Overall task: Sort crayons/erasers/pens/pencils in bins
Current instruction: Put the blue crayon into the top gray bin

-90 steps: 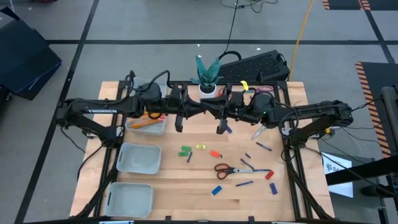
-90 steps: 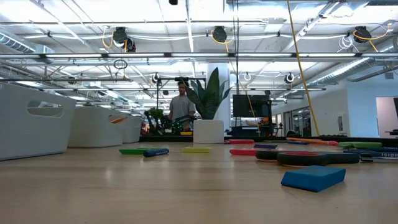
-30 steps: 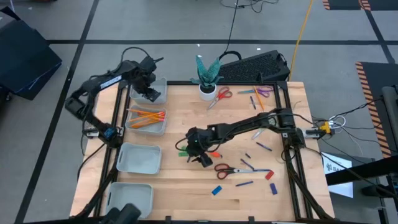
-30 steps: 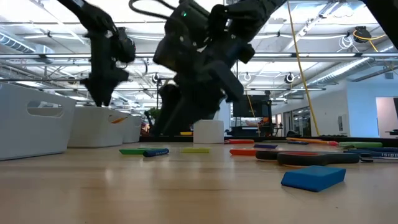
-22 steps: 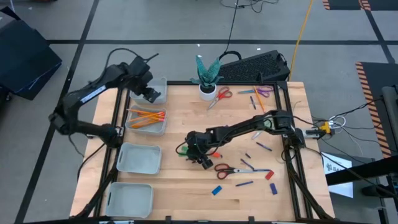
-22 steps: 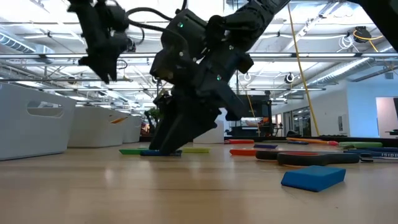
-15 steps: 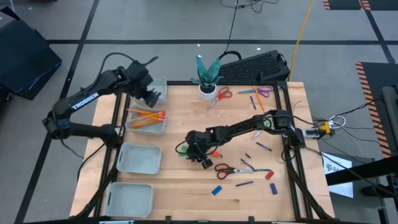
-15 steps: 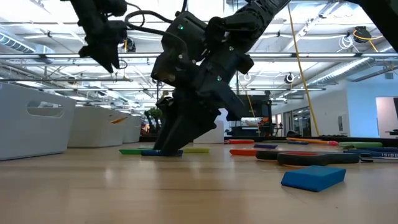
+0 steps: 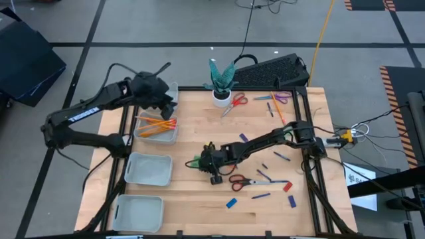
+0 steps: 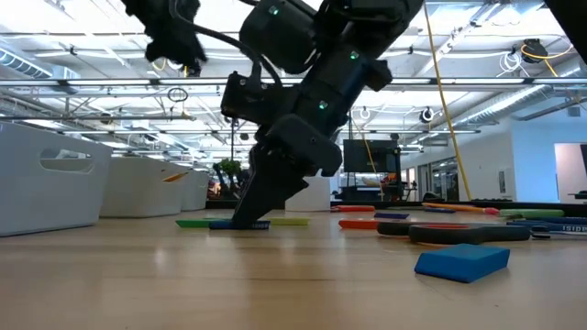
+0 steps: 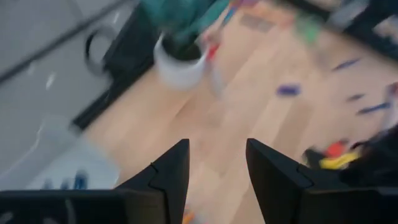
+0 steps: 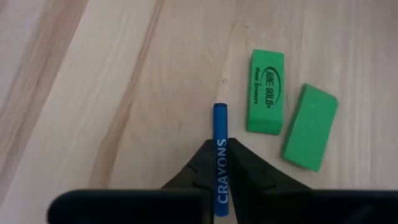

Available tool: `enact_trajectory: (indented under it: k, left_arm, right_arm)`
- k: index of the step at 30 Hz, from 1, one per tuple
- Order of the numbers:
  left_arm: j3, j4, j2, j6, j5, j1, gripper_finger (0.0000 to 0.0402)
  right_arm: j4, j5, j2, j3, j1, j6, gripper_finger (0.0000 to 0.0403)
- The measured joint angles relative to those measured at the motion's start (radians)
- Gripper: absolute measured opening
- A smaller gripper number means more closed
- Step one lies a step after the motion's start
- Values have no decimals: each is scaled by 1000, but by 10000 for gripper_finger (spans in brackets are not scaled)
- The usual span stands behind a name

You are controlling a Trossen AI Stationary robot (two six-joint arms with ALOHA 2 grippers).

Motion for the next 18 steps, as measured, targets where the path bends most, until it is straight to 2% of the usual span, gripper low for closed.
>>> enact_trajectory:
  k: [5, 10, 14, 18]
  left_arm:
    - [-120, 243, -140, -20, 25, -55, 159]
    - [-313, 511, -247, -152, 76, -95, 159]
    - [-405, 631, -250, -312, 80, -131, 167]
    - [-443, 692, -217, -431, 81, -170, 208]
  right_arm:
    - [-42, 45, -58, -7, 22, 38, 13]
    - [-81, 135, -203, -8, 17, 31, 19]
    - [-84, 242, -328, -7, 6, 8, 17]
    - [-72, 383, -450, -6, -2, -63, 17]
